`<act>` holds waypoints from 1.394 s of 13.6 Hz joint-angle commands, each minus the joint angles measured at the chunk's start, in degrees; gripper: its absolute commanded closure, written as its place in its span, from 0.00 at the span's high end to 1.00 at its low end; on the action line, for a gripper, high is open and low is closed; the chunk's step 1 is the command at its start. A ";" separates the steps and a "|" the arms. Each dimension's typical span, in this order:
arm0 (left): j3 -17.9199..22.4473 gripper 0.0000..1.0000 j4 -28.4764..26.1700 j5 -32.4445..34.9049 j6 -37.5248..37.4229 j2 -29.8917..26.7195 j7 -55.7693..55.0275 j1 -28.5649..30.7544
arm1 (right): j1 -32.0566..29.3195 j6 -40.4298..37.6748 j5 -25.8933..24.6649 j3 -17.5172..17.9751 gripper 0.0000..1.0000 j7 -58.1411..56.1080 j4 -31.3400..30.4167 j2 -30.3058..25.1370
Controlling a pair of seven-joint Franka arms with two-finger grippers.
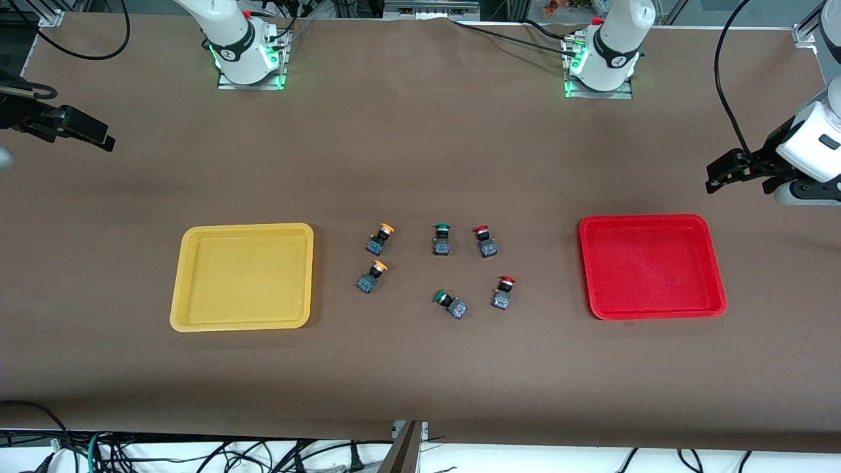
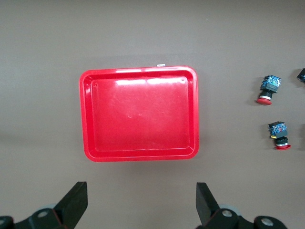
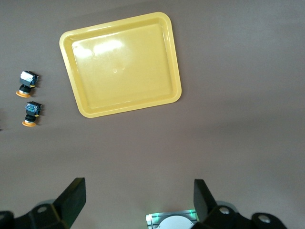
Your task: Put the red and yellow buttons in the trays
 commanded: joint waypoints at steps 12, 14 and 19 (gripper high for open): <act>-2.47 1.00 3.21 -1.17 -7.31 12.05 0.05 -2.76 | 1.26 5.09 -0.50 0.55 1.00 -0.63 0.14 11.02; -2.47 1.00 7.25 -5.02 -1.00 19.00 0.05 -5.12 | 4.67 12.45 0.12 0.73 1.00 1.29 0.05 15.59; -2.47 1.00 10.96 -6.09 29.38 34.73 -0.65 -16.72 | 13.54 31.08 5.30 0.73 1.00 24.30 0.06 29.74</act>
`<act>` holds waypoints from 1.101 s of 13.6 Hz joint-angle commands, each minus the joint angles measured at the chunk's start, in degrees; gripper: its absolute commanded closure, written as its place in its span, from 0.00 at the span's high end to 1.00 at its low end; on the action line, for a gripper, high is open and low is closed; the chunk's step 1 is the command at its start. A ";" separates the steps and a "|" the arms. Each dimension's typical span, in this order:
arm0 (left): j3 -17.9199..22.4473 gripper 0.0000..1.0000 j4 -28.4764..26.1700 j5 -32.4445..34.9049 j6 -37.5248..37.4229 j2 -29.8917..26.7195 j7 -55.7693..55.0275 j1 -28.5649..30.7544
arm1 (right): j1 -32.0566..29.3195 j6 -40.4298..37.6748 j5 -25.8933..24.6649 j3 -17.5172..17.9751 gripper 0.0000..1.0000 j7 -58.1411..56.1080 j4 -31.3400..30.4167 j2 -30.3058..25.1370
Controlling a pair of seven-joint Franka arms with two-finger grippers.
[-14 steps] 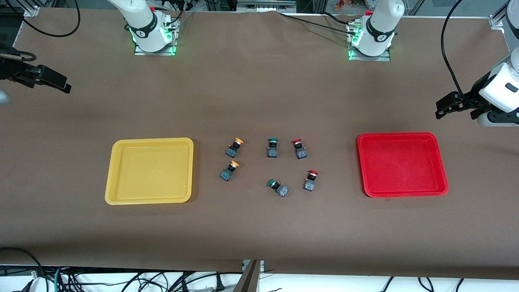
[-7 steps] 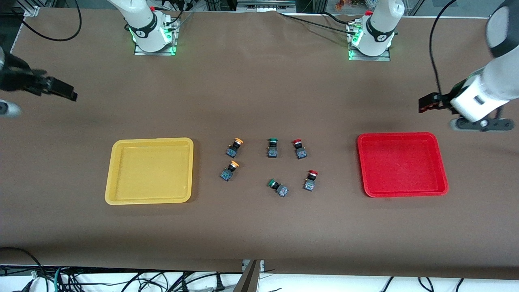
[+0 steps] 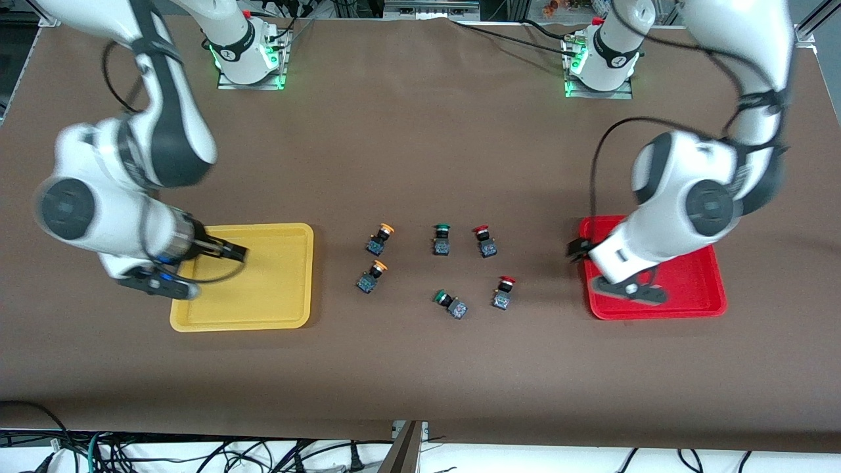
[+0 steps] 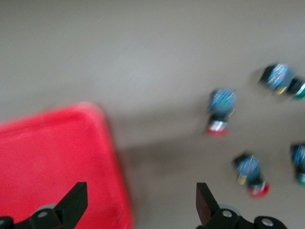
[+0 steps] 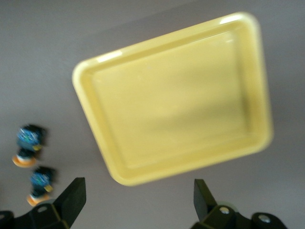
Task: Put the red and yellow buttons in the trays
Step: 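Grasp orange button with right gripper while left gripper grasps red button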
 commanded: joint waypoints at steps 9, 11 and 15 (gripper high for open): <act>0.71 1.00 2.47 -0.53 30.43 19.87 -2.56 -9.79 | 18.31 22.24 2.24 -0.33 1.00 32.09 1.32 17.22; 0.71 0.73 1.95 -0.35 30.43 20.15 -2.47 -10.32 | 20.15 22.24 2.33 -0.33 1.00 32.10 1.32 17.58; 0.80 0.06 0.45 -0.18 28.60 17.52 -2.03 -9.53 | 22.18 22.24 2.24 -0.33 1.00 33.59 1.23 18.37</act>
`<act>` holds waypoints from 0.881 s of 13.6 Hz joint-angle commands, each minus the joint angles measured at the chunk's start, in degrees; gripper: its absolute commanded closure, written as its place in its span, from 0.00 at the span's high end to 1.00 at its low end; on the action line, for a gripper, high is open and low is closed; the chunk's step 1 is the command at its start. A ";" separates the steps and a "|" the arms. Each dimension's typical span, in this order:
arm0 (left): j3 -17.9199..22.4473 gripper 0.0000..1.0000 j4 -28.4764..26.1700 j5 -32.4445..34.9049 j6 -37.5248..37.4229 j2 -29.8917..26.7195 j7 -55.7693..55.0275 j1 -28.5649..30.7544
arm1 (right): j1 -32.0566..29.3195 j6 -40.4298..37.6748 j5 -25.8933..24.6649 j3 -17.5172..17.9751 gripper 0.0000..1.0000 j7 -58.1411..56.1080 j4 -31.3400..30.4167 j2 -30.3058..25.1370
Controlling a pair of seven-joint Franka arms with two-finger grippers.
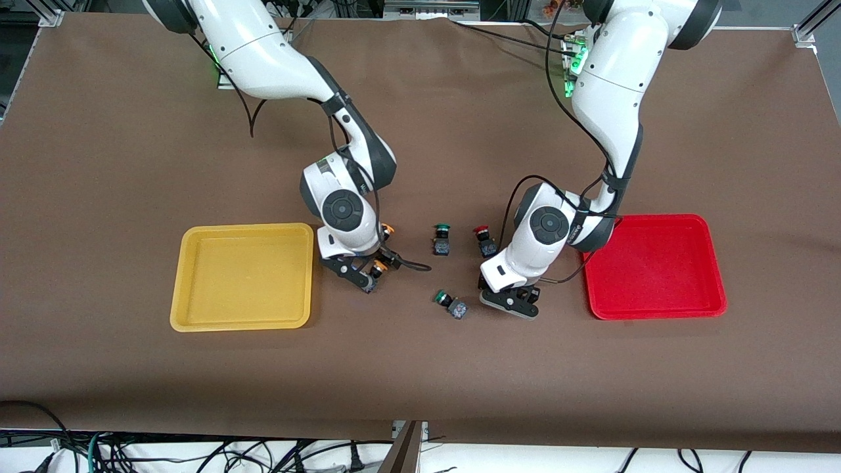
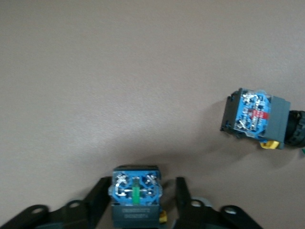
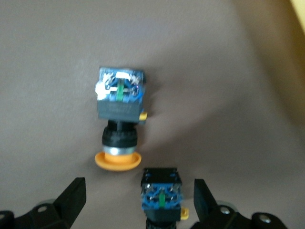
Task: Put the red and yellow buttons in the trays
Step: 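Grasp orange button with right gripper while left gripper grasps red button, then put orange button in yellow tray with right gripper while left gripper drops red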
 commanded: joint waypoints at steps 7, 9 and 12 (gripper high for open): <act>1.62 0.00 -2.65 3.50 -36.95 -17.11 13.02 9.89 | 1.34 -0.17 0.13 -0.64 0.00 -1.03 0.91 2.67; 1.35 0.00 -3.26 4.67 -38.66 -16.95 27.34 16.84 | 0.72 -1.40 0.57 -0.81 0.00 -2.34 1.26 1.10; 1.35 0.04 -7.46 5.02 -35.87 -15.28 36.61 23.18 | -4.27 -10.77 0.83 -0.82 0.00 -11.36 2.22 -3.21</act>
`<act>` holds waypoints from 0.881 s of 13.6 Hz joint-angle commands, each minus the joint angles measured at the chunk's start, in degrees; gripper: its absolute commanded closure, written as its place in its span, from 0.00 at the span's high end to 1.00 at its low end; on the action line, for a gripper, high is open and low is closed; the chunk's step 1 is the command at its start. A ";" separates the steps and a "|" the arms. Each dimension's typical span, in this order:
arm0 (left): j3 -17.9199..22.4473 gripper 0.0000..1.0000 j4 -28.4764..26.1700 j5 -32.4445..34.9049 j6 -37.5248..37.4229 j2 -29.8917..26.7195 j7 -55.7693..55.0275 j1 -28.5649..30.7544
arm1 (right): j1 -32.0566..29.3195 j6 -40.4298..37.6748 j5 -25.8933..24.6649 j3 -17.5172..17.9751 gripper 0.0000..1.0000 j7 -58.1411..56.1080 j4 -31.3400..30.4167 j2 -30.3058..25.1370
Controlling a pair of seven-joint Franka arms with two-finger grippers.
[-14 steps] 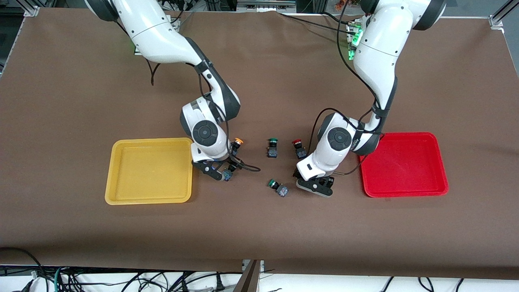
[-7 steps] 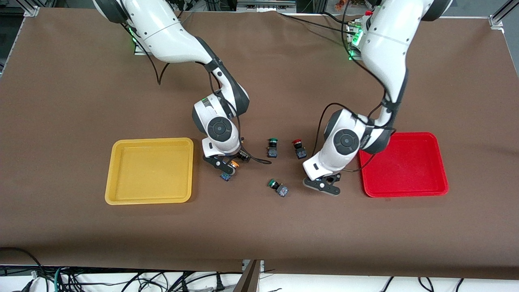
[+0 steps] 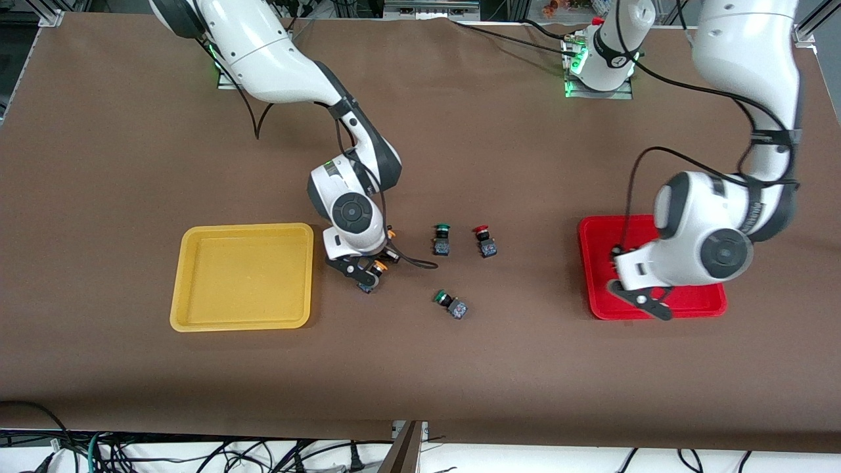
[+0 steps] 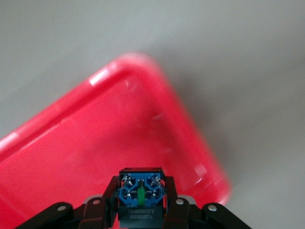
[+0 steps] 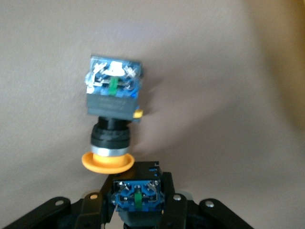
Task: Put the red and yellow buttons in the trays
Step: 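Put orange button in yellow tray with right gripper while left gripper drops red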
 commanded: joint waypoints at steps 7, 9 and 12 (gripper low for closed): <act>-2.20 1.00 -13.68 0.47 14.49 -2.72 5.81 4.15 | -21.03 -14.98 -0.12 -0.03 0.00 -36.99 -0.12 -6.57; -4.55 1.00 -12.54 0.30 11.60 -5.27 3.88 3.36 | -24.99 -14.54 -0.12 0.06 0.00 -41.93 -1.08 -5.25; -13.07 1.00 -10.16 -0.49 10.27 -5.72 -17.05 3.01 | -25.45 -14.01 -1.78 -0.12 0.00 -42.47 -2.32 -3.94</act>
